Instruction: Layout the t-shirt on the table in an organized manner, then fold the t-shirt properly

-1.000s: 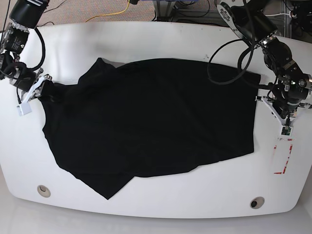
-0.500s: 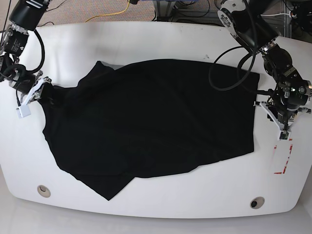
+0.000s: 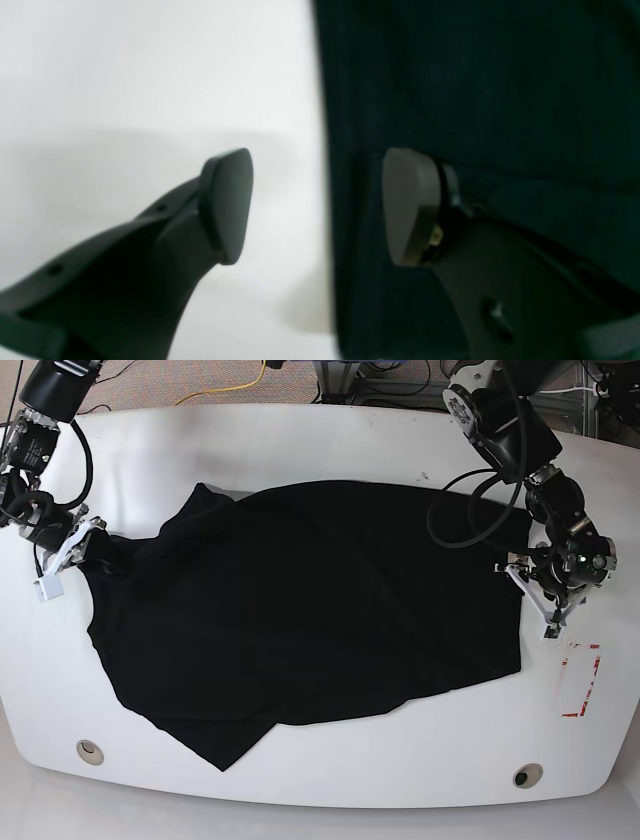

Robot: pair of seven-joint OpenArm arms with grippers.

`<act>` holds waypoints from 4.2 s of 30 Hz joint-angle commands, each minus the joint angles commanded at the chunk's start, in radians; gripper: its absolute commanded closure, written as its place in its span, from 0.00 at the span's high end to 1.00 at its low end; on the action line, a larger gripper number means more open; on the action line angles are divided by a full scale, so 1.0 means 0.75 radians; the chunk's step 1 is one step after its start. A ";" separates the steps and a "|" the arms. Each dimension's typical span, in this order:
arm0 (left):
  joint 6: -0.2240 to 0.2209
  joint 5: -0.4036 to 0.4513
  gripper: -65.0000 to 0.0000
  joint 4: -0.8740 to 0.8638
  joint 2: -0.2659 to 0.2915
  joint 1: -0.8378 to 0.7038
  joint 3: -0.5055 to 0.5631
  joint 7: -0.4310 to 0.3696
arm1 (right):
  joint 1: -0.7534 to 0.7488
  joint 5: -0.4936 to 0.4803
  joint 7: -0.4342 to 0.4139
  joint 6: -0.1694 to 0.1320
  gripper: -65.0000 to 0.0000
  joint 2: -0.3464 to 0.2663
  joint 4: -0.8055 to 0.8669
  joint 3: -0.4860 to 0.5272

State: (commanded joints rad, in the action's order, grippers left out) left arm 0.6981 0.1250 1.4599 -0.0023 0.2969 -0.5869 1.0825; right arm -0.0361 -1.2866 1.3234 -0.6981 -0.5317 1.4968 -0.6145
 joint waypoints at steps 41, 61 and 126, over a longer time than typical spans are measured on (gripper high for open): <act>0.000 0.002 0.47 0.025 0.033 -0.162 0.113 0.002 | 0.000 0.002 0.000 0.000 0.00 0.031 -0.002 0.002; 0.000 0.006 0.03 0.155 0.031 -0.182 0.115 0.039 | 0.000 -0.004 0.000 0.000 0.00 0.025 -0.108 0.004; 0.000 0.006 0.03 0.258 -0.010 0.006 0.041 0.051 | 0.250 0.002 -0.088 0.000 0.00 0.020 -0.354 0.006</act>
State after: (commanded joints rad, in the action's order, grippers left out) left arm 0.6981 0.1297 1.6533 -0.0100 0.3015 -0.5562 1.1208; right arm 0.1511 -1.2850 1.2574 -0.6981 -0.5163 1.2313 -0.6099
